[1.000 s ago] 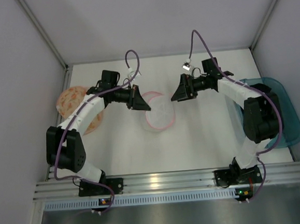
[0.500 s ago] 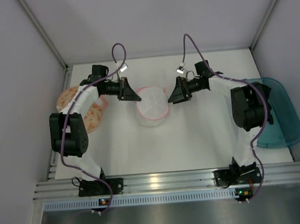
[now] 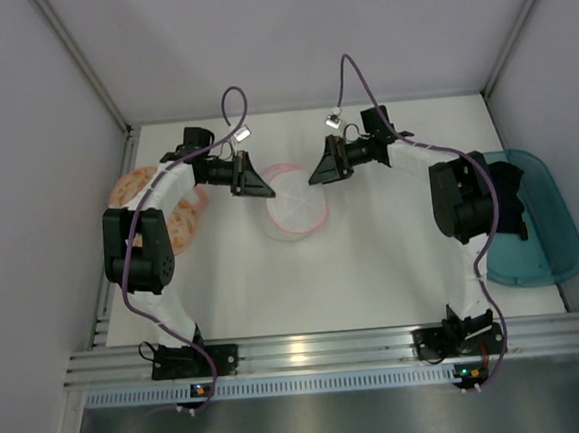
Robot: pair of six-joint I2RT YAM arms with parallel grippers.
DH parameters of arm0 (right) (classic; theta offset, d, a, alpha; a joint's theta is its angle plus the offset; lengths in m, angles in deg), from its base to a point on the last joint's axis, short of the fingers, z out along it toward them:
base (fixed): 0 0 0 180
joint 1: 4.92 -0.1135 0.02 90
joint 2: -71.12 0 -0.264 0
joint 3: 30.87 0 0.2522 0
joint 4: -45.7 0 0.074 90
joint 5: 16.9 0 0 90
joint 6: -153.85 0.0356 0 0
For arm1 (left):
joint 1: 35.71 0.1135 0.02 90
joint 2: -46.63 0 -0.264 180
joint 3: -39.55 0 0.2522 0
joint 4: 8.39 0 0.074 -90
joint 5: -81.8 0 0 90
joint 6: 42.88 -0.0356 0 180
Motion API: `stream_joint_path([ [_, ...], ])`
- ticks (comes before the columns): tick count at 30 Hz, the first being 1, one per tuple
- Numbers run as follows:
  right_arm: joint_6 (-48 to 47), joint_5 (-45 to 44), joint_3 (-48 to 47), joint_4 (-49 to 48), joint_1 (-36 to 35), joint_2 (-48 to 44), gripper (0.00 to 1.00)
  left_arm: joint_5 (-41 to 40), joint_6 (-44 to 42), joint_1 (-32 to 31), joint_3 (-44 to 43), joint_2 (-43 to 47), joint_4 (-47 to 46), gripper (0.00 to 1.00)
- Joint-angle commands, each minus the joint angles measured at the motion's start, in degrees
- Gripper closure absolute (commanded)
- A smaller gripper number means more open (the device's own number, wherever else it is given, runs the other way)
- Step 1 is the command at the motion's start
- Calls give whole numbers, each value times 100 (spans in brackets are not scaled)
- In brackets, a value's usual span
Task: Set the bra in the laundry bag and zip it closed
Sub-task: Close the laundry bag at the center of the board.
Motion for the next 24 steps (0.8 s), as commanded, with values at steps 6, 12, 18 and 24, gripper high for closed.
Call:
stream_joint_path([
  [6, -20, 534, -136, -599, -371, 63, 16, 70, 13, 120, -212, 132, 50, 100],
  [12, -151, 701, 129, -529, -441, -140, 48, -719, -75, 217, -616, -87, 120, 100],
  [18, -424, 851, 181, -98, -450, -228, 58, -1336, -75, 234, -1160, -325, 138, 100],
  [24, -257, 904, 260, 156, -529, -333, 100, -1776, -93, 225, -1355, -430, 129, 98],
])
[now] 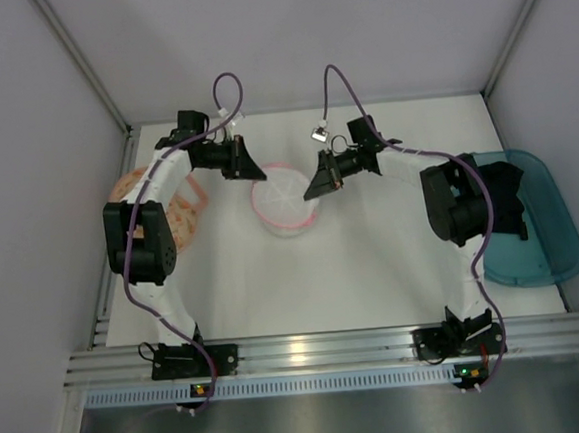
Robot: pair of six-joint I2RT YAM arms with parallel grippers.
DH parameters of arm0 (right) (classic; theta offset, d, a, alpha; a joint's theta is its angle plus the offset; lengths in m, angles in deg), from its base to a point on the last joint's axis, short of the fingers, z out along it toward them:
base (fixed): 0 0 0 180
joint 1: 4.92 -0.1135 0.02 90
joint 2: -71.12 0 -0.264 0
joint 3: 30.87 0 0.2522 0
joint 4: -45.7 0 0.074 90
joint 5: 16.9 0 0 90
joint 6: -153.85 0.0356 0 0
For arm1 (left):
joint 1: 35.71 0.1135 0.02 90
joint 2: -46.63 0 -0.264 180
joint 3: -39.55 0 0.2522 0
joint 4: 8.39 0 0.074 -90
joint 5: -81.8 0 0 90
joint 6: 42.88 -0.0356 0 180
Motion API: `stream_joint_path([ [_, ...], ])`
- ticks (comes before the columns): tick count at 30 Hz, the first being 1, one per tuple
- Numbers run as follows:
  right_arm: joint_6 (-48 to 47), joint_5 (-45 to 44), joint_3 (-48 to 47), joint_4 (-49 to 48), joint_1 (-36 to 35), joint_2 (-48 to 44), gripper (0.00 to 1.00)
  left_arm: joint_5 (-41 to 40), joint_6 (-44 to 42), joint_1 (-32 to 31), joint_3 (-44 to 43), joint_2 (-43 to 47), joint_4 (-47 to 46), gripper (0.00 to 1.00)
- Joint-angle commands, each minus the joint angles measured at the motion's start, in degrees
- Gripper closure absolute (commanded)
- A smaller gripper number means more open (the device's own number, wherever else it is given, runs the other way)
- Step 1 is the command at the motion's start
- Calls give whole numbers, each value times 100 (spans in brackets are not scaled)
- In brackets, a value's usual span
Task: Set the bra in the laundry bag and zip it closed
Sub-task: Close the laundry bag at the center of the board.
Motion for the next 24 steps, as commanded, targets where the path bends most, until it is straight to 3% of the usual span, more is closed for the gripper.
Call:
stream_joint_path([
  [1, 9, 192, 149, 190, -138, -512, 100, -484, -256, 66, -315, 50, -107, 91],
  [3, 491, 69, 368, -63, -164, -670, 100, -581, -502, 66, -315, 191, -107, 75],
  [4, 1346, 42, 761, -874, -147, -871, 100, -764, -617, 66, -315, 426, -107, 64],
  [6, 2343, -71, 1272, -2001, -138, -1110, 100, -1020, -1107, 57, -262, 935, -107, 58],
  [7, 3279, -133, 1744, -2999, -138, -1346, 100, -1152, -1293, 57, -236, 1112, -107, 50],
  [9, 4120, -336, 2125, -3928, -129, -1506, 100, -1495, -1864, 40, -87, 1490, -107, 44],
  [13, 6017, -713, 2793, -5555, -138, -1533, 100, -2275, -3462, -459, 685, 2946, -107, 41],
  [14, 6152, -871, 2856, -5837, -147, -1524, 100, -2574, -4266, -1018, 922, 3221, -98, 41],
  [16, 6032, -995, 2909, -5604, -155, -1550, 100, -3436, -4957, -1776, 1704, 3960, -107, 42],
  [17, 5970, -1082, 2918, -5367, -164, -1568, 100, -3621, -5412, -2519, 1942, 4162, -98, 43],
  [19, 6013, -1127, 2970, -5356, -190, -1524, 100, -4297, -5740, -3226, 2496, 4550, -98, 43],
  [20, 6092, -1188, 3006, -5391, -199, -1515, 100, -4587, -6055, -3926, 2637, 4612, -107, 43],
  [24, 6479, -1241, 3181, -5900, -261, -1489, 100, -5292, -6918, -5074, 3313, 4700, -203, 45],
])
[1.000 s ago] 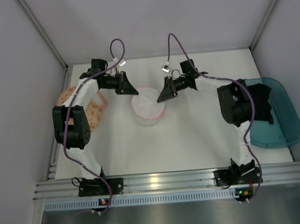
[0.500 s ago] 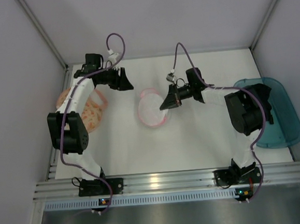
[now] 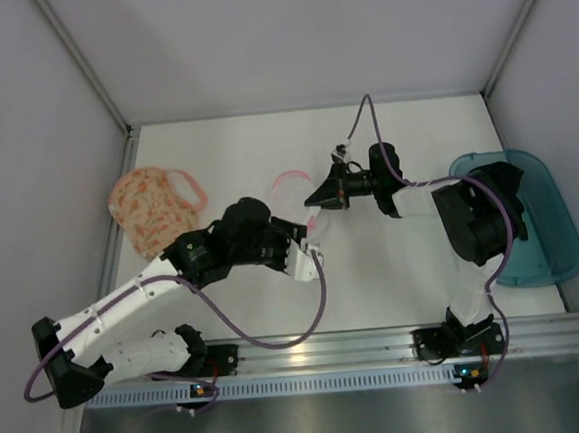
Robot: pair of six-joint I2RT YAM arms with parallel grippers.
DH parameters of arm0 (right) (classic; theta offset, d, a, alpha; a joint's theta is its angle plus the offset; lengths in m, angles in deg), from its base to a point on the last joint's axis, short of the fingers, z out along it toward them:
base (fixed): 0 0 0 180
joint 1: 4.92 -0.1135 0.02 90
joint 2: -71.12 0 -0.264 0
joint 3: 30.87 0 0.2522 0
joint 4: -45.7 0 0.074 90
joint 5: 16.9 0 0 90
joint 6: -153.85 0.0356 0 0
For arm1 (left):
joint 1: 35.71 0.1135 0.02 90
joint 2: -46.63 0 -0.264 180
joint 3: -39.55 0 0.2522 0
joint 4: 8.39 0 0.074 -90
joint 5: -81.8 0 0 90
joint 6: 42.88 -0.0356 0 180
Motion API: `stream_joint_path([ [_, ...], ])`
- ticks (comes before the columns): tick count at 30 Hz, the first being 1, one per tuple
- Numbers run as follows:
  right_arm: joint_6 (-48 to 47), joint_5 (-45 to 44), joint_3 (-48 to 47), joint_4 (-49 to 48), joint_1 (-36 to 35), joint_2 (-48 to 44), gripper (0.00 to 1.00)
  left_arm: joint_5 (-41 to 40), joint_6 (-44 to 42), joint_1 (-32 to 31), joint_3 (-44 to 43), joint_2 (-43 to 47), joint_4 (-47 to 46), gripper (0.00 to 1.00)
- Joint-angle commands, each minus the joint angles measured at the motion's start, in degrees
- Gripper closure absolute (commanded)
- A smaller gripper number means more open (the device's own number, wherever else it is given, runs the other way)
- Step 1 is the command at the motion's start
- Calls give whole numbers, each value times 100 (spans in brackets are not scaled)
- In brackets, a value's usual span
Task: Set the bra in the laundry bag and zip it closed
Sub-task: Close the laundry bag at the center of the board.
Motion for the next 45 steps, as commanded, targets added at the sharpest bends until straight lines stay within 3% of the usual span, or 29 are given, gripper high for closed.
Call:
stream_joint_path([
  [1, 462, -168, 124, -802, -186, -214, 100, -1272, -1417, -612, 548, -156, -98, 45],
  [5, 532, -282, 203, -890, -283, -232, 100, -1809, -2392, -1165, 1093, -235, -1062, 48],
  [8, 532, -440, 273, -707, -345, -267, 100, -2073, -2596, -1324, 1269, -463, -1495, 51],
  [12, 523, -599, 344, -573, -424, -346, 100, -2311, -2789, -1343, 1584, -692, -2443, 53],
  [26, 172, -1223, 476, 481, -608, -970, 100, -2751, -3625, -1334, 2991, -298, -4210, 54],
  [33, 154, -1320, 458, 675, -705, -1023, 100, -2724, -4029, -1334, 3589, 151, -4617, 55],
  [45, 260, -1565, 546, 727, -881, -1146, 100, -2909, -4170, -1334, 3713, -42, -5197, 55],
])
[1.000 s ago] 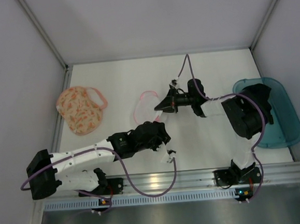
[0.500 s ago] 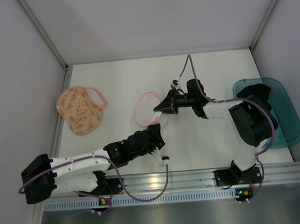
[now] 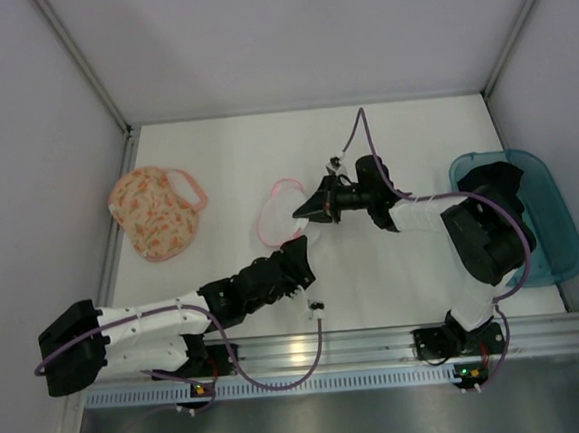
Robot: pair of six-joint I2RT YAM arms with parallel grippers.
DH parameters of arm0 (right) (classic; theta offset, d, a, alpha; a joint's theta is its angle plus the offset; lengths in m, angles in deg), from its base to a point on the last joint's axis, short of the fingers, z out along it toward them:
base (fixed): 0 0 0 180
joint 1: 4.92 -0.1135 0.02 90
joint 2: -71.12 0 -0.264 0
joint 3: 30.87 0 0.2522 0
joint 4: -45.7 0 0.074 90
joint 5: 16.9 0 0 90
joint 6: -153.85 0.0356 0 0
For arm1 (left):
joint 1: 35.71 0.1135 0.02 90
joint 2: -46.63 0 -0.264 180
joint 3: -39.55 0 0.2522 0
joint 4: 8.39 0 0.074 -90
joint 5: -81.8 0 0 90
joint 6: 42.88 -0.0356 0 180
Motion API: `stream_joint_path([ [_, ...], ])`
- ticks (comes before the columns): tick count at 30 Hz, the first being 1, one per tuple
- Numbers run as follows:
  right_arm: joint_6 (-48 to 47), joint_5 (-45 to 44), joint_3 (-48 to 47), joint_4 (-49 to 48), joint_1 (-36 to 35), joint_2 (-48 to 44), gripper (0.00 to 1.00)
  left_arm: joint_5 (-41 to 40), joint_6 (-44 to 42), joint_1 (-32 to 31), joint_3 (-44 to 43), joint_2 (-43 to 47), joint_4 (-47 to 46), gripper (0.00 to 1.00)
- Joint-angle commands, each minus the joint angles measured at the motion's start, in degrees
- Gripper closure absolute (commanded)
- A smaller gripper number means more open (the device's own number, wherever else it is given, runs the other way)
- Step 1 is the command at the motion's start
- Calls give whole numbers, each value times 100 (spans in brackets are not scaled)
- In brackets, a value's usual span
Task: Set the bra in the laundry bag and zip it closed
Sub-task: Close the laundry bag at the center of the board.
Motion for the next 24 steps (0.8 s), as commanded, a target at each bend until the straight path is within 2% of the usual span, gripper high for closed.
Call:
stream_joint_path([
  [1, 63, -121, 37, -72, -129, -320, 100, -44, -170, -12, 21, -46, -535, 55],
  [7, 195, -103, 54, -275, -217, -267, 100, -79, -241, -12, 13, -284, -588, 58],
  [12, 186, -112, 54, -257, -244, -320, 100, -175, -258, -12, -40, -468, -702, 66],
  [19, 63, -121, 72, -108, -270, -364, 100, -298, -267, -12, -67, -469, -632, 86],
  [24, -86, -147, 28, 68, -261, -425, 100, -378, -100, -12, -76, -249, -149, 98],
])
